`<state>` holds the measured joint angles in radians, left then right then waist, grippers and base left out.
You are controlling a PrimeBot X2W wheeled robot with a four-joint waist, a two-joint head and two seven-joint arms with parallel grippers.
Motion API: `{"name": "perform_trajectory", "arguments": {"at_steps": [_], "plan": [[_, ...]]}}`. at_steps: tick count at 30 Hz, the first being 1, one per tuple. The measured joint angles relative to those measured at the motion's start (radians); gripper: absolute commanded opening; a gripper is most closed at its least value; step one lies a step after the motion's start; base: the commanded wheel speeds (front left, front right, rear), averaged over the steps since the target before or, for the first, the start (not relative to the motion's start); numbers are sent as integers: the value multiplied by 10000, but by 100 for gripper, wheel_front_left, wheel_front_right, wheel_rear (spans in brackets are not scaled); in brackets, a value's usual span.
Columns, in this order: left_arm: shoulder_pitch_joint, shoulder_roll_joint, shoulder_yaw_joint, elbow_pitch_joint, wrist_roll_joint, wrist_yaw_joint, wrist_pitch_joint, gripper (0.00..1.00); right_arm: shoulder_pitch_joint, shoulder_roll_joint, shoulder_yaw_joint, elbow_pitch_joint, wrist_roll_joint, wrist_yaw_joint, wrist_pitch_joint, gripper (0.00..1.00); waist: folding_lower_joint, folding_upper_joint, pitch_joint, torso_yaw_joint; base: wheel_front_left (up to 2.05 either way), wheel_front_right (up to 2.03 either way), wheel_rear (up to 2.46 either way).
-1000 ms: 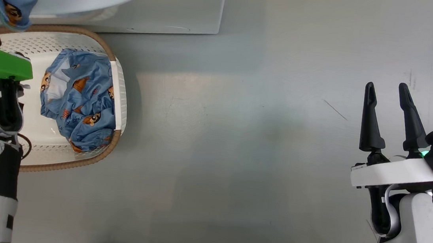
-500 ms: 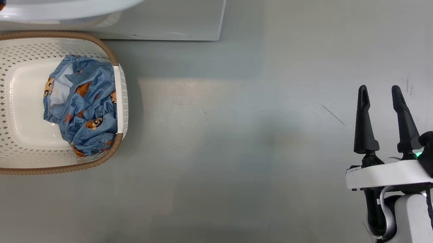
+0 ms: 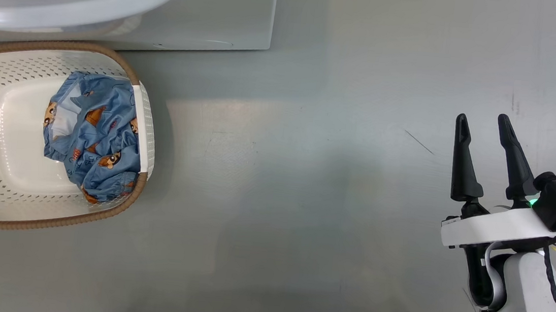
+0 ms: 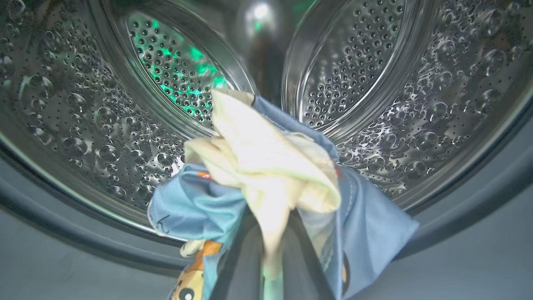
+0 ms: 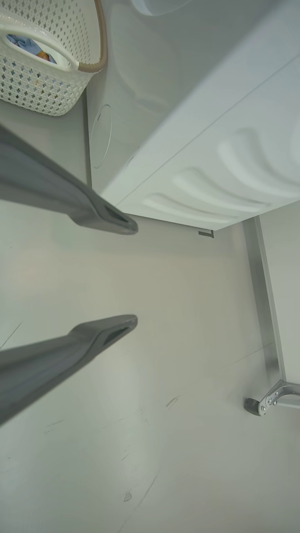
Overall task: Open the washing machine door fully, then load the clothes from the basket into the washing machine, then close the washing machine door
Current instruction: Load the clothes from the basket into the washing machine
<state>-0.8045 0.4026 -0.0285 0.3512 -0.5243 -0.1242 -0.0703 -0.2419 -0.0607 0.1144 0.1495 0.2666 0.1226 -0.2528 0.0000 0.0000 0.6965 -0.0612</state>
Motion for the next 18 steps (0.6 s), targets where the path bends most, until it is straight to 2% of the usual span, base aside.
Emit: {"name": "perform_trajectory", "arguments": {"at_steps": [5,18], "plan": [[-372,-161,-339,389,138,0,167,0,-1,2,-4,-2,52,-2,0,100,0,0,75,-61,0,0,0],[-1271,-301,-301,1250,387,207,226,0,55,12,-217,-86,52,0,0,100,0,0,325,-95,0,0,0]]}}
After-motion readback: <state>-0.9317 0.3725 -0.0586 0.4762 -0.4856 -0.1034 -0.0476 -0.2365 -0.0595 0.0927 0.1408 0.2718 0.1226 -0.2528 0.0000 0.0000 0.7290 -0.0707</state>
